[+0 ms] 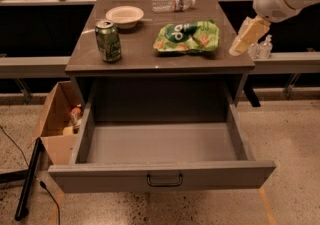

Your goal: Pick green rice chip bag from top drawer and place on counter

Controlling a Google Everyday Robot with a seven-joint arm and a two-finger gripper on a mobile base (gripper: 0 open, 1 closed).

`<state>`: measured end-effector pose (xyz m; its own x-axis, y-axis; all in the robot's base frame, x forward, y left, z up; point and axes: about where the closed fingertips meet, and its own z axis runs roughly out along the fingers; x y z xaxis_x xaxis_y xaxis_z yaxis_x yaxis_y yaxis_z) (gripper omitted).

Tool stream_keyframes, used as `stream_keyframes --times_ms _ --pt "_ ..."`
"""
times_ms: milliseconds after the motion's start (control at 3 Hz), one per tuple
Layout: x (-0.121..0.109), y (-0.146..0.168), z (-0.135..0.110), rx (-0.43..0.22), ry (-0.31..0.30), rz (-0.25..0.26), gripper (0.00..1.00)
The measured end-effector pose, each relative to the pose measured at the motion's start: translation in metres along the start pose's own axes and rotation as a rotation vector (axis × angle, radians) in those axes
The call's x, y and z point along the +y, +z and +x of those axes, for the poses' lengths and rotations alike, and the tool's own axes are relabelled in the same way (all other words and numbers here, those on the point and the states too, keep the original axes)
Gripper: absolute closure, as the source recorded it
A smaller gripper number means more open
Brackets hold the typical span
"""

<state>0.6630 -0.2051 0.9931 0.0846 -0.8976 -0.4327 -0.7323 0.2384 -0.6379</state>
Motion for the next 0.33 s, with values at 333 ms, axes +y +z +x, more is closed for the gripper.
stream_keyframes --times_ms 333 --pt "0.0318 0.0043 0.0192 0.037 0.016 -0.048 0.0"
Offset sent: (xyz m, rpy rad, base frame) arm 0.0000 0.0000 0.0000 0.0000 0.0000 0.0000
